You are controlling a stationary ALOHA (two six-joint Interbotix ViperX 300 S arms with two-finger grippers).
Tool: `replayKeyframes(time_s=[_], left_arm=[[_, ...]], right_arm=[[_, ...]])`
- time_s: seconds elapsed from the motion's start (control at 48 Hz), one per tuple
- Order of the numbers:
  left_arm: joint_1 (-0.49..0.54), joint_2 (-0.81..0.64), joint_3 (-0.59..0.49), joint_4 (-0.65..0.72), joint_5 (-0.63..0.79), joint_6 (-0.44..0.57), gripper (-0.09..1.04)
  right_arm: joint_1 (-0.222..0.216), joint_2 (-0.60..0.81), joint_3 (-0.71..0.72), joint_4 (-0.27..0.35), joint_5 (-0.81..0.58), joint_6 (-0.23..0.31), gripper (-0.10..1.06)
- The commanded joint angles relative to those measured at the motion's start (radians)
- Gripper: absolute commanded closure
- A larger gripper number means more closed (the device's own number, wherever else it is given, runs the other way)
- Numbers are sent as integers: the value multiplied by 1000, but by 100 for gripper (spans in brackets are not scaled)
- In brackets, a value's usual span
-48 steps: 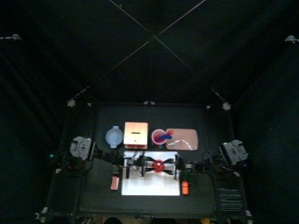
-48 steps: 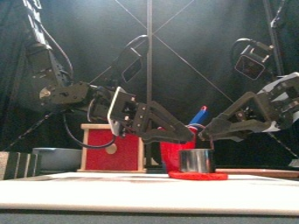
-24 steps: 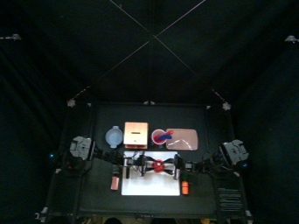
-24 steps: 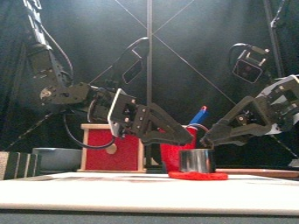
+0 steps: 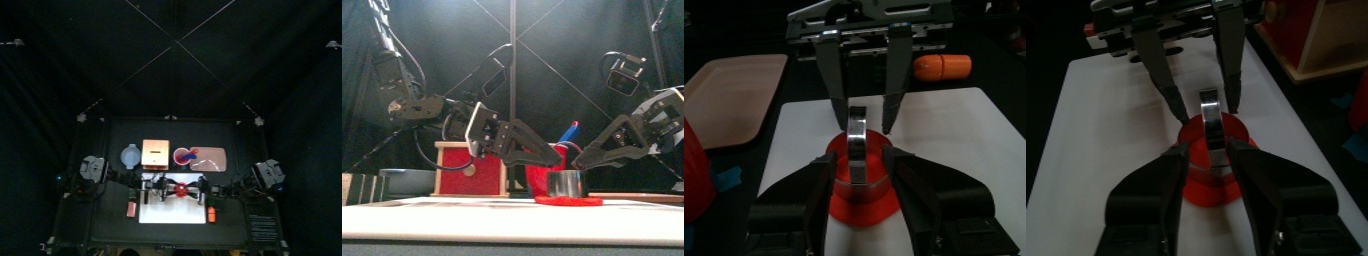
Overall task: Get the cutter from the drawer then cut the dough then place the extra dough in the bowl
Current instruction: Cut the dough
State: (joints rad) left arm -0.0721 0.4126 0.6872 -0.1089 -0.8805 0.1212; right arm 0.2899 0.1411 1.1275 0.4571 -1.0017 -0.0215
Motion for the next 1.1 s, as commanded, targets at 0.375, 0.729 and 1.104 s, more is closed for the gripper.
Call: replayKeyframes(time_s=[0.375,0.729,1.104], left_arm=[[-6,-23,-5,25,32,3,45],[-31,-12,2,38,104,2,47],[-34,64,2,14,104,-17,47]], right_arm=[[-8,-32,-2,6,21,-43,49],[-28,-29,5,12,74,-41,50],[-44,44,-9,40,83,-32,50]])
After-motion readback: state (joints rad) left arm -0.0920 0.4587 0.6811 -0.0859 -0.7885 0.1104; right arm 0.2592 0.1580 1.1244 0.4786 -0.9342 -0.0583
